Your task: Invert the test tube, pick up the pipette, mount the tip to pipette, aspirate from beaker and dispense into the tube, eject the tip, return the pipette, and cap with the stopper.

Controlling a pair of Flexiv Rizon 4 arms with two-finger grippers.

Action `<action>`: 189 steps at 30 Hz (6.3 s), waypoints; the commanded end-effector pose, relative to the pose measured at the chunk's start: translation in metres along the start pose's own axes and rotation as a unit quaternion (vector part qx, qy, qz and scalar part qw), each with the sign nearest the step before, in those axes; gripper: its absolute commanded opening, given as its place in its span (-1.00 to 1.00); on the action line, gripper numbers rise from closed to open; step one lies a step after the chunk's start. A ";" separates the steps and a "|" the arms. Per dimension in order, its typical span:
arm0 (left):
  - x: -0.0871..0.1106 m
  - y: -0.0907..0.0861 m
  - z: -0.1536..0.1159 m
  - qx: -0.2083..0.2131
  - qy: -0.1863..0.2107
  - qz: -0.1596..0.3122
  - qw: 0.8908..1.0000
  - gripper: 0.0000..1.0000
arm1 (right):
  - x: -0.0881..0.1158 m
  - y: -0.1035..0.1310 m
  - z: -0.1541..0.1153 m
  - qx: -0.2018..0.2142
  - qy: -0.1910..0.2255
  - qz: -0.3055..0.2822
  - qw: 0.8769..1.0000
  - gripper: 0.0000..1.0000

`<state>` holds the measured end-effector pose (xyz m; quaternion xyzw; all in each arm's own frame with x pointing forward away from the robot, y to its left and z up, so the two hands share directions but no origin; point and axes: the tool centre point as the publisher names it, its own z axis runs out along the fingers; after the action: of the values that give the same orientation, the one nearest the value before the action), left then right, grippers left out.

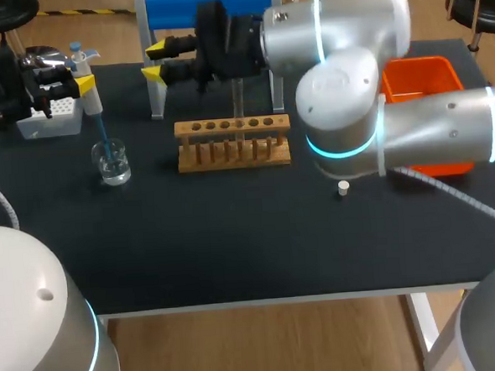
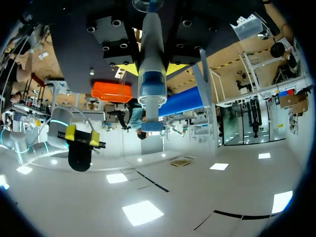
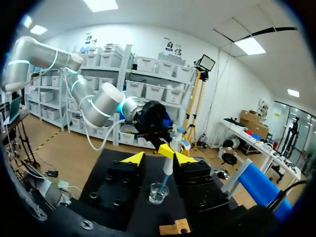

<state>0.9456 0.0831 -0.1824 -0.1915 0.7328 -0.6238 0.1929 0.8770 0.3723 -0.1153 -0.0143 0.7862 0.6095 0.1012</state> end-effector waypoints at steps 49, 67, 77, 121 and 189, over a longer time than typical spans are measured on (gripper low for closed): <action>0.001 0.000 0.000 0.000 -0.001 0.001 1.000 -1.00 | -0.034 0.048 0.104 -0.121 0.299 0.027 0.946 -1.00; 0.001 0.000 0.000 0.000 -0.001 0.001 1.000 -1.00 | -0.041 0.045 0.122 -0.121 0.275 0.034 0.953 -1.00; 0.001 0.000 0.000 0.000 -0.001 0.001 1.000 -1.00 | -0.050 0.037 0.131 -0.110 0.260 0.034 0.959 -1.00; 0.001 0.000 0.000 0.000 -0.001 0.001 1.000 -1.00 | -0.049 0.009 0.141 -0.100 0.263 0.059 0.958 -1.00; 0.001 0.000 0.000 0.000 -0.001 0.001 1.000 -1.00 | -0.044 -0.079 -0.118 -0.018 0.101 0.053 0.993 1.00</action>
<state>0.9456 0.0831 -0.1834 -0.1907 0.7323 -0.6243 0.1938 0.9266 0.2531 -0.1483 -0.0687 0.7832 0.6155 -0.0549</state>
